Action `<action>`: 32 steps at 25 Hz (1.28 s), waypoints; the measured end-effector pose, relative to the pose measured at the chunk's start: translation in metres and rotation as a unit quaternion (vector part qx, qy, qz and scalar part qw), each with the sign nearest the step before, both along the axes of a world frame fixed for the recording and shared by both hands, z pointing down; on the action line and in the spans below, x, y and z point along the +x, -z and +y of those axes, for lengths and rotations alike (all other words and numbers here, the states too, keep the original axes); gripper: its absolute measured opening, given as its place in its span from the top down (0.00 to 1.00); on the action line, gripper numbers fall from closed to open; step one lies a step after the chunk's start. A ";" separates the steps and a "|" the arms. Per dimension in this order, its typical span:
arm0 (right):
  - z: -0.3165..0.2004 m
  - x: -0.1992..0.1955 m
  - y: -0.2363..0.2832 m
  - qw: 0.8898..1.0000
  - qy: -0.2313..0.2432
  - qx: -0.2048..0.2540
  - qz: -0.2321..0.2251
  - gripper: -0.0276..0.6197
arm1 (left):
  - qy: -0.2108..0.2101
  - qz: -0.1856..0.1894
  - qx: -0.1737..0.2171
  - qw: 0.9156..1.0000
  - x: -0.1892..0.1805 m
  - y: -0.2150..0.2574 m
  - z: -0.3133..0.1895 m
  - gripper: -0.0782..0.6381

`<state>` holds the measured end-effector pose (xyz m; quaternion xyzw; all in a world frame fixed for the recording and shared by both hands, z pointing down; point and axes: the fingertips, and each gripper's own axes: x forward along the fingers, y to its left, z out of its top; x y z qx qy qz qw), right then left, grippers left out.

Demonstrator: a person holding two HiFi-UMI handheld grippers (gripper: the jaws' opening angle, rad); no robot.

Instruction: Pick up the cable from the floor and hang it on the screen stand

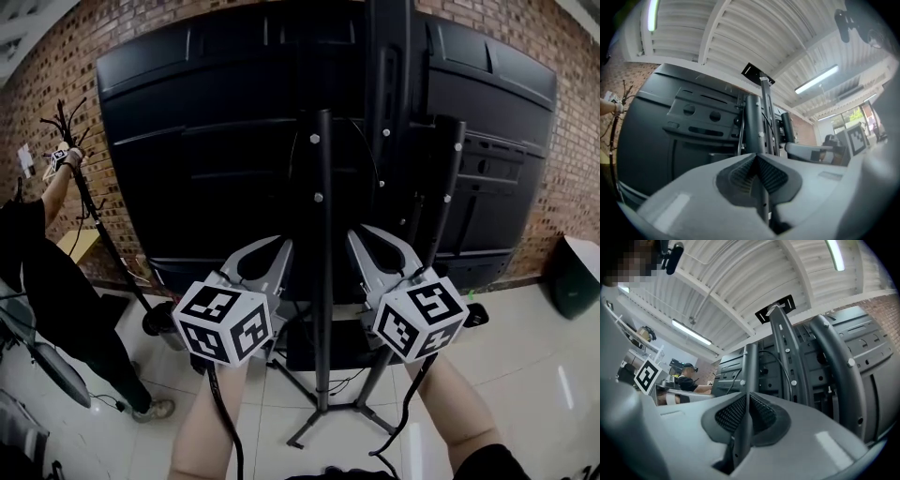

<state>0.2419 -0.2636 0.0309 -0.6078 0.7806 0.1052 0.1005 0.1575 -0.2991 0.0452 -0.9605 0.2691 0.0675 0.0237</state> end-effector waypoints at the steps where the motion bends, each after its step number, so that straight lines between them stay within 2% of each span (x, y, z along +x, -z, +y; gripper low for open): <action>1: 0.003 -0.005 -0.008 1.000 -0.002 0.002 0.007 0.92 | 0.002 -0.001 0.000 1.000 0.000 -0.005 0.001 0.88; 4: 0.010 -0.016 -0.031 1.000 -0.002 0.000 0.015 0.92 | 0.007 -0.003 -0.003 1.000 -0.002 -0.023 0.004 0.88; 9: 0.012 -0.030 -0.079 0.999 0.020 -0.049 -0.005 0.92 | 0.003 0.024 -0.002 1.000 -0.006 -0.053 0.012 0.88; 16: 0.013 -0.040 -0.137 0.995 0.032 -0.088 -0.014 0.92 | 0.001 -0.007 -0.020 1.000 -0.008 -0.112 0.020 0.88; 22: 0.024 -0.049 -0.173 0.995 0.033 -0.090 -0.014 0.94 | 0.004 -0.017 -0.058 0.998 -0.015 -0.162 0.029 0.88; 28: 0.039 -0.057 -0.214 0.994 0.033 -0.106 -0.009 0.94 | 0.010 -0.027 -0.061 0.998 -0.023 -0.204 0.042 0.88; 32: 0.043 -0.060 -0.242 0.991 0.034 -0.130 0.001 0.95 | 0.009 -0.041 -0.080 0.996 -0.024 -0.234 0.053 0.88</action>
